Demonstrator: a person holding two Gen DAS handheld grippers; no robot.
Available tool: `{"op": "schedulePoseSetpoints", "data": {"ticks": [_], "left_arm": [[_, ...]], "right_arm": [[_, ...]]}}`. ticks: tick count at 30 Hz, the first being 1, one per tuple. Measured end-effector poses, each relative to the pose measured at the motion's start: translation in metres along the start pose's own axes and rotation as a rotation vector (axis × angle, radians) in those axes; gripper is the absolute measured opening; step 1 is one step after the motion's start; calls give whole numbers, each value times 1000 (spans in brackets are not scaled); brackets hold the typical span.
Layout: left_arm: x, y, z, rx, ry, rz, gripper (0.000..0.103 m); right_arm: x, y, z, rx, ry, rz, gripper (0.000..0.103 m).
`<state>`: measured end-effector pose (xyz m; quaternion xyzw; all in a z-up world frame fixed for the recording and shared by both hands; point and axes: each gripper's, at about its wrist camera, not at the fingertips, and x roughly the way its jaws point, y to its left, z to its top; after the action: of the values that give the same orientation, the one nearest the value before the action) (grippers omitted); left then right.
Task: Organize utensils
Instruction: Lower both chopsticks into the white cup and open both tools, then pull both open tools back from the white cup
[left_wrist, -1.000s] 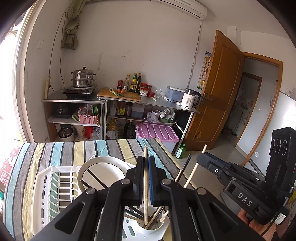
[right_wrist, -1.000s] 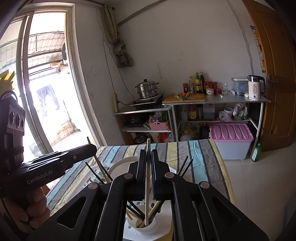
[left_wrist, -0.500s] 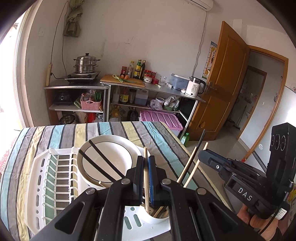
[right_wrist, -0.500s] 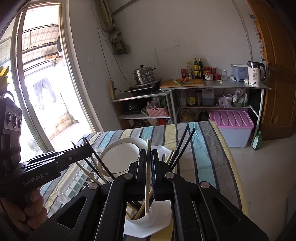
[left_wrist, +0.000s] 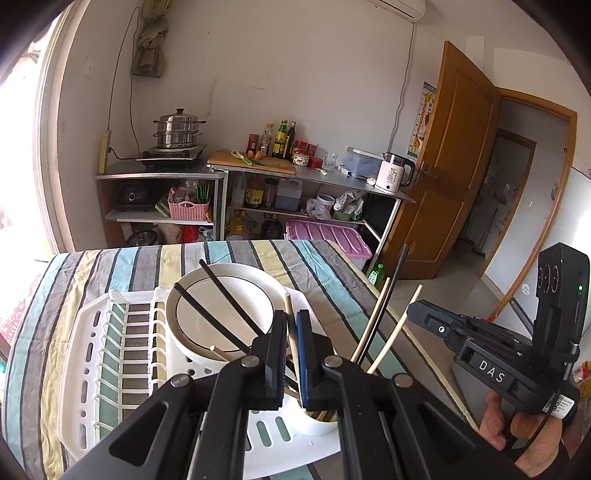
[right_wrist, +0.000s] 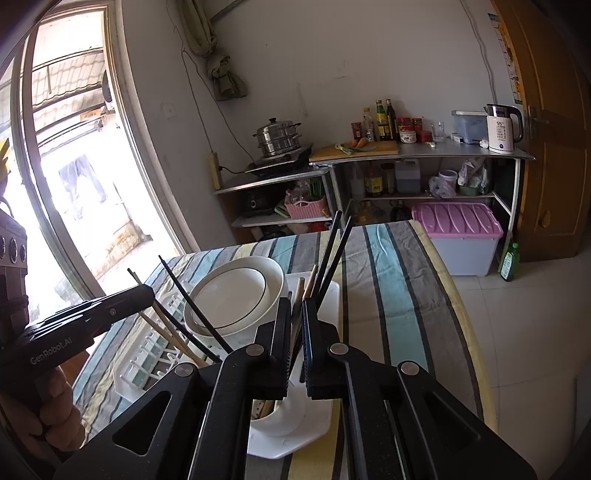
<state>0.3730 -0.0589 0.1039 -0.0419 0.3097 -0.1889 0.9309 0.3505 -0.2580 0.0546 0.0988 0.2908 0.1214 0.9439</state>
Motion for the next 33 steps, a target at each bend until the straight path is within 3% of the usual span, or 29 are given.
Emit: {"op": "schedulePoseSetpoints", "data": {"ticks": [4,15,33], "left_arm": [[-7,-1,-3,8,-7,11,5],[-46,-3,-26,17,-44,52,5],[-121,-21,-152,23,-26,130,5]], "right_arm": [[-5,2,-4,-10,1,-3,13],[-38,10,-21,-32,-23,9,13],[-119,40,-126,-72,-33,2,19]]}}
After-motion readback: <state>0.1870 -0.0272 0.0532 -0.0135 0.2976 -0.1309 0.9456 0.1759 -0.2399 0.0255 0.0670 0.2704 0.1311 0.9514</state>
